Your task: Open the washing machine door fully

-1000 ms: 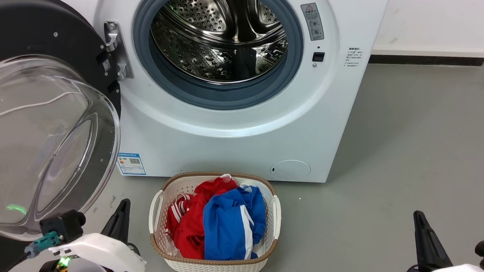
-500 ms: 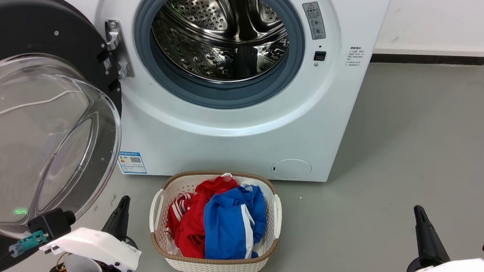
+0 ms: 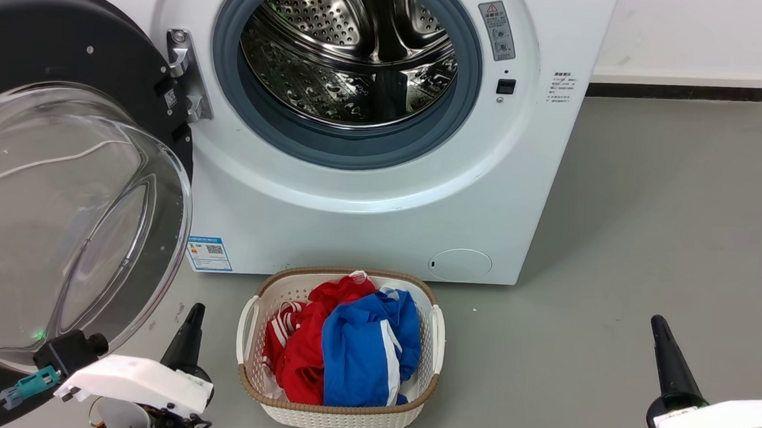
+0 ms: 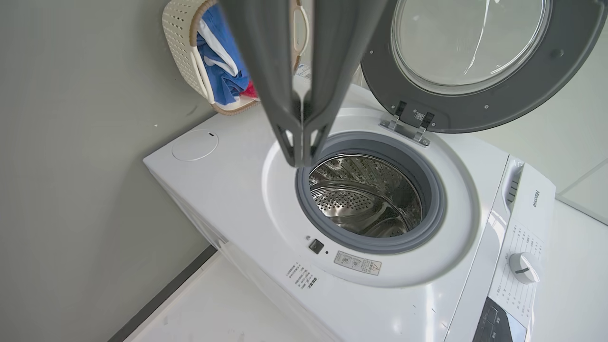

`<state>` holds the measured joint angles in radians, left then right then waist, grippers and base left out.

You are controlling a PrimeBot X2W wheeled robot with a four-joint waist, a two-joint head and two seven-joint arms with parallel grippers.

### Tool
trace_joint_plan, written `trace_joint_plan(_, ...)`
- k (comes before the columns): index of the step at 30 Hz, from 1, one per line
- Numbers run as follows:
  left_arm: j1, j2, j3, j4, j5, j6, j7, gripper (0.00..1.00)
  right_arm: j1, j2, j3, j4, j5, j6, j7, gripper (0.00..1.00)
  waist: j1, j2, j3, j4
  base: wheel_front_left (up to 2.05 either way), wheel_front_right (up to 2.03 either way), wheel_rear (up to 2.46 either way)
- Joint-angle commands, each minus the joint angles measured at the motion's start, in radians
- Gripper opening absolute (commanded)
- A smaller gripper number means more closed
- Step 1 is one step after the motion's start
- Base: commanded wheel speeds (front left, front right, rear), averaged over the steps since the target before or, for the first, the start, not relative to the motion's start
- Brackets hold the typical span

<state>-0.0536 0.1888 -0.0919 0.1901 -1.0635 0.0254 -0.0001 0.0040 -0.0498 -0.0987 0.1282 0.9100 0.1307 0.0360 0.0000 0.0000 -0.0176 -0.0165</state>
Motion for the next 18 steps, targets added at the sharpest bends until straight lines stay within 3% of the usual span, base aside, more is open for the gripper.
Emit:
trace_joint_plan(1,-0.031,-0.002,0.017,-0.005,-0.033,-0.014,0.007,0.0,-0.026,-0.001,-0.003,-0.002,0.044,0.0,0.004,0.0,0.0,0.0,0.001,0.0,0.0,0.0,0.0)
trace_joint_plan(16,-0.039,-0.034,0.062,0.009,-0.16,-0.049,0.032,0.0,-0.052,-0.001,-0.006,0.027,0.205,0.0,0.023,0.0,0.0,0.0,0.004,0.004,0.0,0.0,0.0)
trace_joint_plan(18,-0.042,-0.048,0.08,0.015,-0.21,-0.064,0.042,0.0,-0.059,-0.001,-0.007,0.038,0.268,0.0,0.03,0.0,0.0,0.0,0.006,0.005,0.0,0.0,0.0)
